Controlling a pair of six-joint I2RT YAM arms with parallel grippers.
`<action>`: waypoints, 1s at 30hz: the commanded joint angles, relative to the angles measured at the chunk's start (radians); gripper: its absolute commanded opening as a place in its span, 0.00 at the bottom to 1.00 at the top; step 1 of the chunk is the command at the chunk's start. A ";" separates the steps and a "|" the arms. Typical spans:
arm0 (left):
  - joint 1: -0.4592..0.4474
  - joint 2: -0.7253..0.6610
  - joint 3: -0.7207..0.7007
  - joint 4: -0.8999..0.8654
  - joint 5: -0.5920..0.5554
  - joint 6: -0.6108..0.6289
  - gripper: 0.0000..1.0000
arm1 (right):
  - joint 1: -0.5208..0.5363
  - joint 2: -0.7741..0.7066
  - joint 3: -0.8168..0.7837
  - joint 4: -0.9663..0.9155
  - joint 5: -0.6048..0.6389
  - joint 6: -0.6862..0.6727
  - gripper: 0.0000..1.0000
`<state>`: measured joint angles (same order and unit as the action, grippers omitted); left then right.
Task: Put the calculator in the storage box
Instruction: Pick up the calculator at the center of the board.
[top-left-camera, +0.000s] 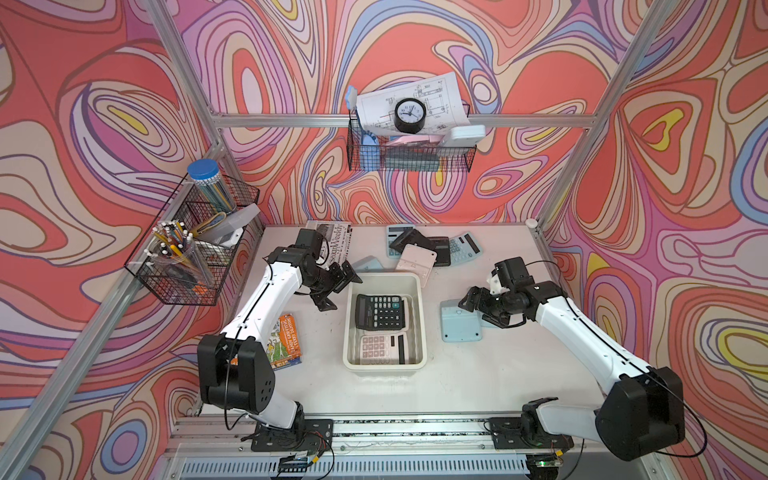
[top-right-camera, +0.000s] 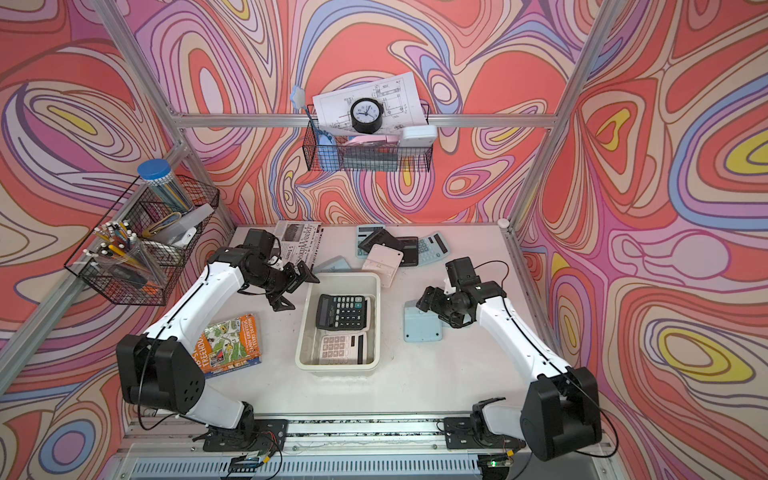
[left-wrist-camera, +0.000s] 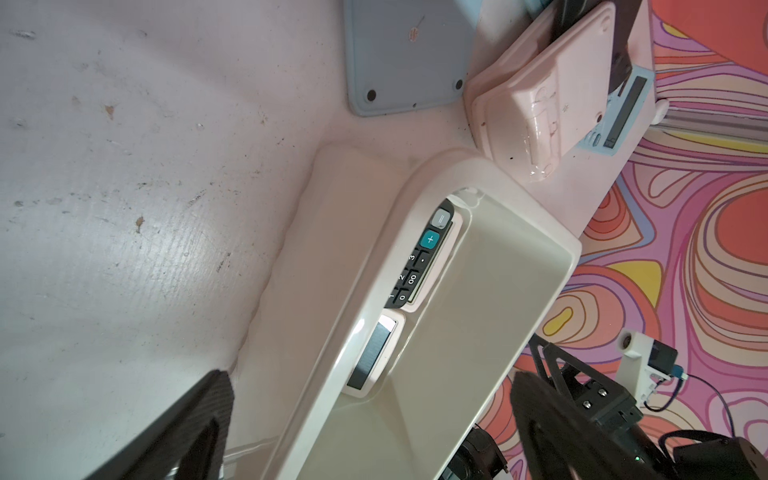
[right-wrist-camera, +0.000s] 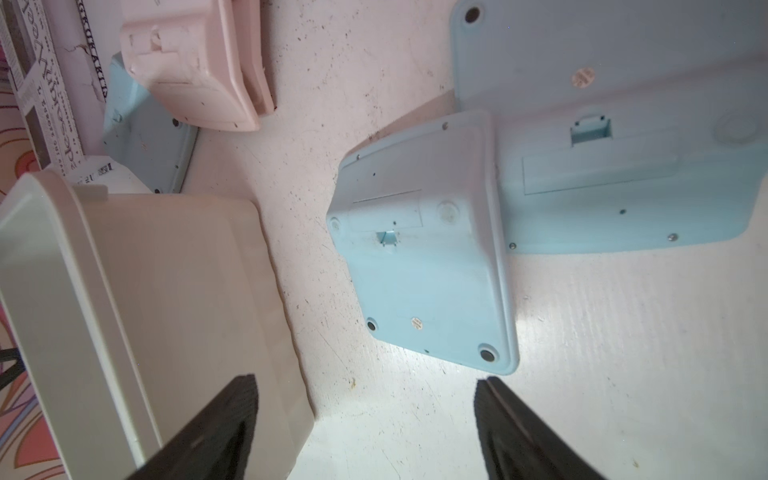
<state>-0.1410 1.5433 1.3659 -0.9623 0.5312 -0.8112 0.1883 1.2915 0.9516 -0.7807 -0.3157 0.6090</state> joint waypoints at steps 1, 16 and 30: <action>-0.002 -0.001 -0.003 -0.036 -0.004 0.016 0.98 | -0.053 -0.025 -0.048 0.067 -0.096 0.008 0.88; -0.003 0.008 0.005 -0.065 0.004 0.030 0.99 | -0.145 0.011 -0.318 0.264 -0.271 -0.070 0.98; -0.003 -0.022 -0.019 -0.047 0.041 0.025 0.98 | -0.148 0.192 -0.490 0.643 -0.437 -0.023 0.77</action>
<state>-0.1410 1.5436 1.3655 -1.0107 0.5507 -0.7937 0.0448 1.4254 0.5121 -0.2108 -0.7765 0.5636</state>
